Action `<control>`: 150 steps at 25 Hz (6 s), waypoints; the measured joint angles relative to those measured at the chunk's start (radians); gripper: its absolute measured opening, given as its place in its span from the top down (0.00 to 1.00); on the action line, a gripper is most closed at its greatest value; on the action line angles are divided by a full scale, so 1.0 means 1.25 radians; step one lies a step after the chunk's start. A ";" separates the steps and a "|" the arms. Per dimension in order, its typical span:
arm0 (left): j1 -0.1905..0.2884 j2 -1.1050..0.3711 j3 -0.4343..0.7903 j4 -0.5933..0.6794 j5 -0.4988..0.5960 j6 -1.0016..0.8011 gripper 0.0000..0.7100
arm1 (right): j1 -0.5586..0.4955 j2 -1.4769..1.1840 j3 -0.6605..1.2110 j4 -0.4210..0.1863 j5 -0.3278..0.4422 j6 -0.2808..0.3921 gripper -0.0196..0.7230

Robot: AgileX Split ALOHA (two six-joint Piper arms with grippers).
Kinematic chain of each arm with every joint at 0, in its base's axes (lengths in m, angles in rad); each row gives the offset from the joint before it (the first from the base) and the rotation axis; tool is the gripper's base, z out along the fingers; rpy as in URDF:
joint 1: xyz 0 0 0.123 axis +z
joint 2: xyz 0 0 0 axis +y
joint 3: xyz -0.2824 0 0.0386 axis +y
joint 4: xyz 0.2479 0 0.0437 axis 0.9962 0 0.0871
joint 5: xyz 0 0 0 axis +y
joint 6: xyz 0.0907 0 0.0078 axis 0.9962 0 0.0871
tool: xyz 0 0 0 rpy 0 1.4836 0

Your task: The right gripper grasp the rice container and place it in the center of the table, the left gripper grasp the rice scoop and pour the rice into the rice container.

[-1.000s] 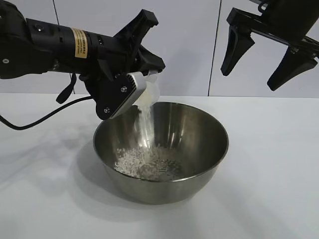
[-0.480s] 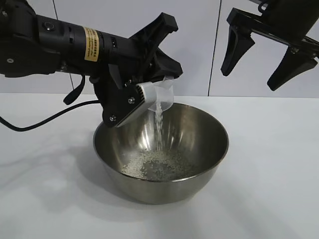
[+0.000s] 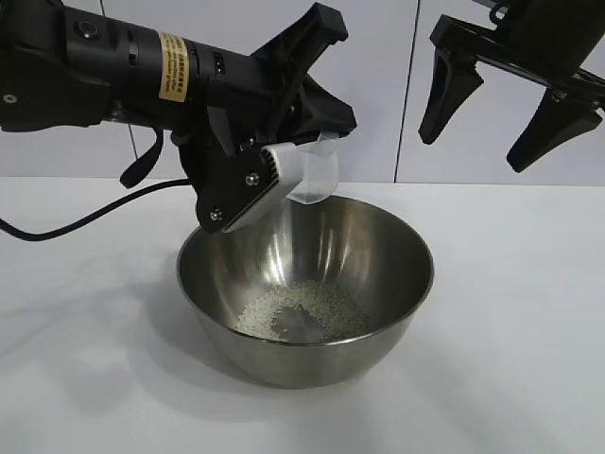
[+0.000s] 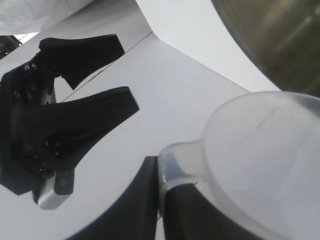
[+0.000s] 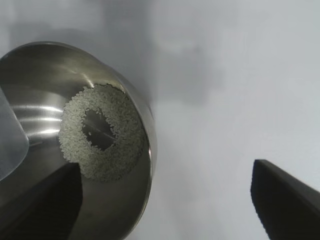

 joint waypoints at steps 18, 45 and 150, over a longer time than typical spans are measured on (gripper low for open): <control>-0.038 -0.004 0.144 -0.347 -0.287 -0.790 0.99 | 0.000 0.000 0.000 0.000 0.002 0.000 0.13; 0.146 0.000 0.432 -0.877 -0.430 -1.065 0.99 | 0.000 0.000 0.000 0.011 -0.022 0.000 0.14; 0.193 0.196 0.551 -0.778 -0.443 -1.156 0.24 | 0.000 0.000 0.000 0.018 -0.037 -0.003 0.14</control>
